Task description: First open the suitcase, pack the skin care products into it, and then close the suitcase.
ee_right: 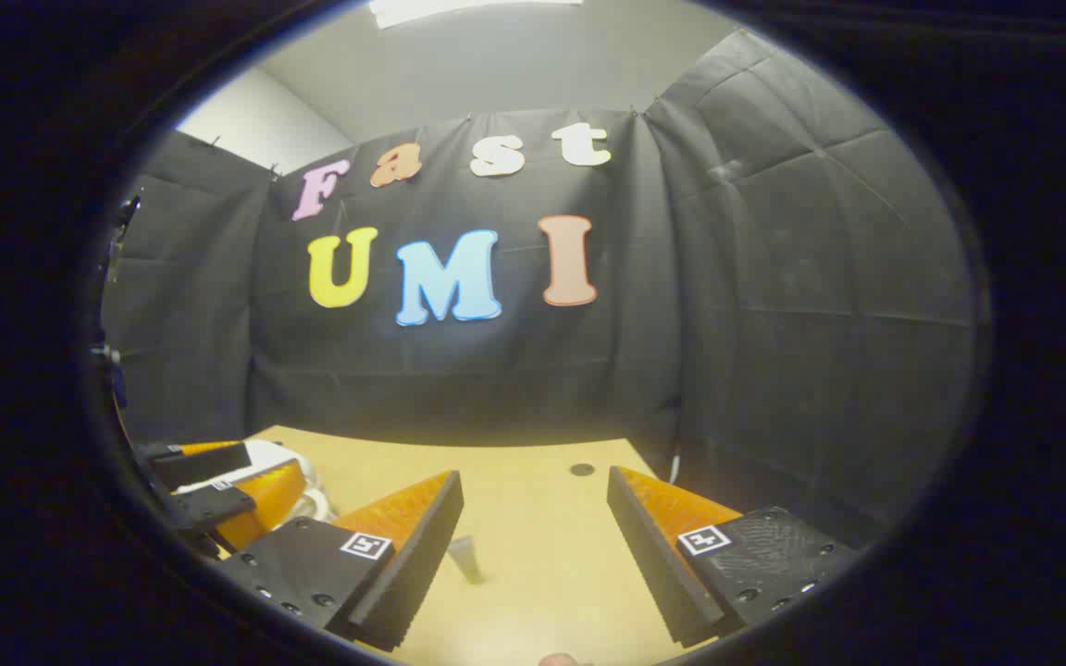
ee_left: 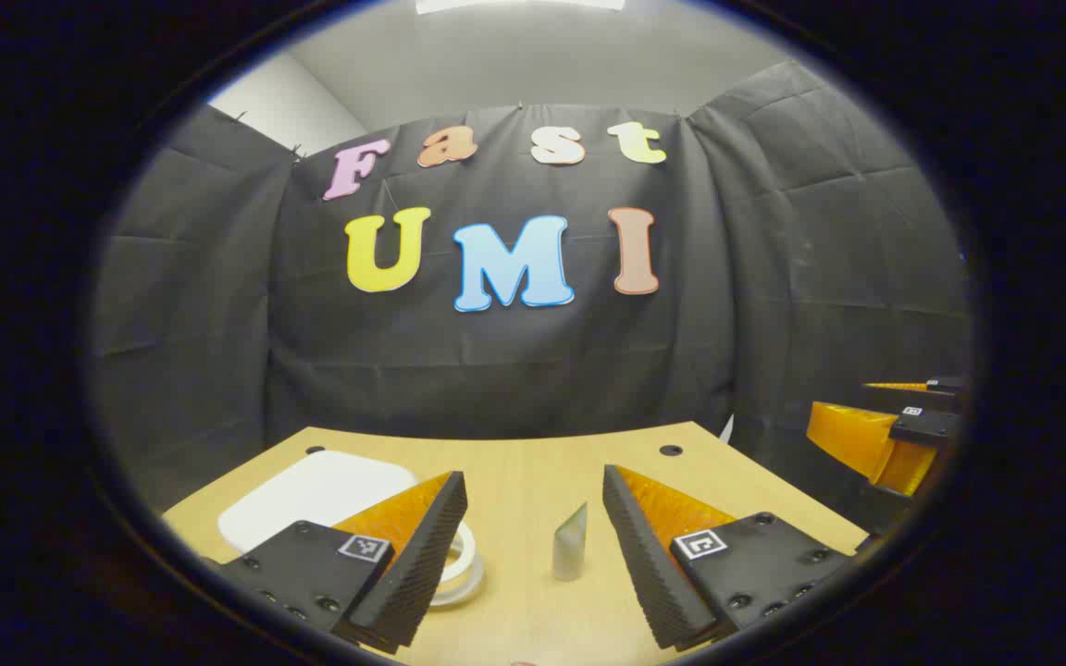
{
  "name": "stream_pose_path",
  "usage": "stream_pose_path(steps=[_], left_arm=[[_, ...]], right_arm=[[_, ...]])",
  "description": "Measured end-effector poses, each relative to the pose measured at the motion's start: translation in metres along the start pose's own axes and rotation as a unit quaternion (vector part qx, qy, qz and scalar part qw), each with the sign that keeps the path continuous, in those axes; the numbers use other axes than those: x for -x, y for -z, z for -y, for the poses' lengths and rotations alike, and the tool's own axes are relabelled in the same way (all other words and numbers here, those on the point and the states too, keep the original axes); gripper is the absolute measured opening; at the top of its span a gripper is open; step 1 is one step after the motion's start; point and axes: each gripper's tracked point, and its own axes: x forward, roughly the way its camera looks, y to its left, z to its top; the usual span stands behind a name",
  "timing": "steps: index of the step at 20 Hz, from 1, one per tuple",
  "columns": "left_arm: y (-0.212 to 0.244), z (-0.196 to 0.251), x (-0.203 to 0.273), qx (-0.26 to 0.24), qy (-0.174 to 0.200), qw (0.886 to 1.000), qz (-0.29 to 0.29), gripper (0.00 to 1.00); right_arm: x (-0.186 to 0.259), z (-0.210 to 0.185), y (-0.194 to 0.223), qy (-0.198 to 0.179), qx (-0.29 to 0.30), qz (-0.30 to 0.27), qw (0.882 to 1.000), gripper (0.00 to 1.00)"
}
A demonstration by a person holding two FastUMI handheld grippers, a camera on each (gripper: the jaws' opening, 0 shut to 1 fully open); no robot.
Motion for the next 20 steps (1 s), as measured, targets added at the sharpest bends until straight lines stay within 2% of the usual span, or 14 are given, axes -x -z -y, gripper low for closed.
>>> stream_pose_path(steps=[3,5,7,11,14,18,20], left_arm=[[-0.001,-0.028,-0.011,0.005,-0.009,1.000,-0.011,0.95],[0.002,-0.042,-0.017,-0.004,-0.014,1.000,-0.019,0.95],[0.006,-0.050,-0.026,-0.006,-0.003,0.999,-0.032,0.95],[0.002,-0.059,-0.036,0.001,0.018,0.999,-0.042,0.96],[-0.001,-0.059,-0.040,0.014,0.030,0.998,-0.045,0.95],[-0.009,-0.051,-0.045,0.006,0.041,0.999,-0.035,0.96],[0.003,-0.049,-0.052,0.014,0.050,0.997,-0.058,0.95]], right_arm=[[-0.013,-0.017,0.005,-0.016,0.019,-0.018,1.000,0.96],[-0.018,-0.018,0.001,-0.015,0.047,-0.014,0.999,0.95],[-0.022,-0.022,0.000,-0.010,0.072,-0.015,0.997,0.95],[-0.024,-0.033,-0.009,-0.014,0.043,-0.009,0.999,0.96],[-0.028,-0.028,-0.009,0.008,0.034,-0.012,0.999,0.95],[-0.029,-0.025,-0.011,0.022,0.042,-0.015,0.999,0.94],[-0.030,-0.022,-0.010,0.027,0.053,-0.020,0.998,0.94]])
